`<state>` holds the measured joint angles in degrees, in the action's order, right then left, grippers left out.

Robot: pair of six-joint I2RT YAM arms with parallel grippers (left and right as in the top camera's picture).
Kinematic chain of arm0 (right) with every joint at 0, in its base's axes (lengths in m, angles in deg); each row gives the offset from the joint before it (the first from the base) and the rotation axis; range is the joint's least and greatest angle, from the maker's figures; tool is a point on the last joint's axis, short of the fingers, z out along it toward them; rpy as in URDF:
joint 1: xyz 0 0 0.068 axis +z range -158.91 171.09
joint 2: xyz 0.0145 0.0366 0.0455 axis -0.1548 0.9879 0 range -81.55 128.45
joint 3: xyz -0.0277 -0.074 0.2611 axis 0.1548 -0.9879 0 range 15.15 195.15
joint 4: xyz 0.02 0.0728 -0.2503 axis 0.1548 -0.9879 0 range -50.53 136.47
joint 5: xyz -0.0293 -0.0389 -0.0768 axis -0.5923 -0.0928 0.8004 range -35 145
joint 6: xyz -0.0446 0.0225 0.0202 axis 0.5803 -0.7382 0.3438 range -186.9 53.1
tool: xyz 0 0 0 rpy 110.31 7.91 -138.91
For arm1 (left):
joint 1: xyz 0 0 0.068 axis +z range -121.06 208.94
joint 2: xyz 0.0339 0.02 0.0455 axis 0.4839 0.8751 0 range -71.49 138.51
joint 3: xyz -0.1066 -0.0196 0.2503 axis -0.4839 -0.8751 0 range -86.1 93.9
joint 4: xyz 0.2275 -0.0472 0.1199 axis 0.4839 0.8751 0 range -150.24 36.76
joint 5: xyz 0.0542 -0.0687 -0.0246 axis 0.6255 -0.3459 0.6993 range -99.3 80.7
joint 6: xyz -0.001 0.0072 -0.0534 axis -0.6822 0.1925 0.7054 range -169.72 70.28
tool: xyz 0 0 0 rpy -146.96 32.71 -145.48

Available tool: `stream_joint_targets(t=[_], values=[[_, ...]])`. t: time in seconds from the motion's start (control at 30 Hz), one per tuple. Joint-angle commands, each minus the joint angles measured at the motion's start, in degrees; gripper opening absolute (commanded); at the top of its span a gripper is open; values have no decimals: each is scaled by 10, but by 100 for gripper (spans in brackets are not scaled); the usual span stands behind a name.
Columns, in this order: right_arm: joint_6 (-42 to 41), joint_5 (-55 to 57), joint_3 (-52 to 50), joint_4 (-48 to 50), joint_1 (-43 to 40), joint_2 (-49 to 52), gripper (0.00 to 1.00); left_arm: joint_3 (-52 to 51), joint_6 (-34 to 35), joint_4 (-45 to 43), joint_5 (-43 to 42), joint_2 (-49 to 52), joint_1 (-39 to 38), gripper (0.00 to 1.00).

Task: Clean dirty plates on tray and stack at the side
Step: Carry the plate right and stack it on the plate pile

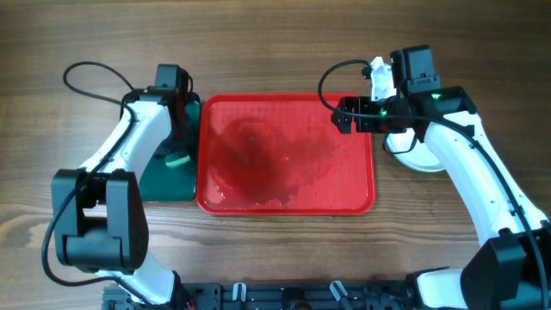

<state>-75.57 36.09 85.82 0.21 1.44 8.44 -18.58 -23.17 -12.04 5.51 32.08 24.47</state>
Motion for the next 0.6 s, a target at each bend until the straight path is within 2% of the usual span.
stream_joint_targets(t=[0.0,0.13,0.17,0.3,0.33,0.37,0.4,0.57], values=[[12,9,11,1,2,-10,100,-52,10,-57,7,-4,2,4],[12,10,11,2,2,-10,100,-65,10,-58,-19,-4,2,4],[12,10,11,1,2,-10,100,-65,10,-57,-19,-4,2,8],[13,12,11,2,2,-10,100,-49,8,-22,-25,-19,2,53],[19,12,11,2,2,-10,100,-40,7,-18,-25,-31,2,67],[26,12,11,2,2,-10,100,-29,7,-14,-23,-48,2,94],[26,12,11,2,2,-10,100,-21,2,-12,-23,-62,2,100],[25,12,11,4,2,-10,100,0,-14,12,-24,-151,2,100]])
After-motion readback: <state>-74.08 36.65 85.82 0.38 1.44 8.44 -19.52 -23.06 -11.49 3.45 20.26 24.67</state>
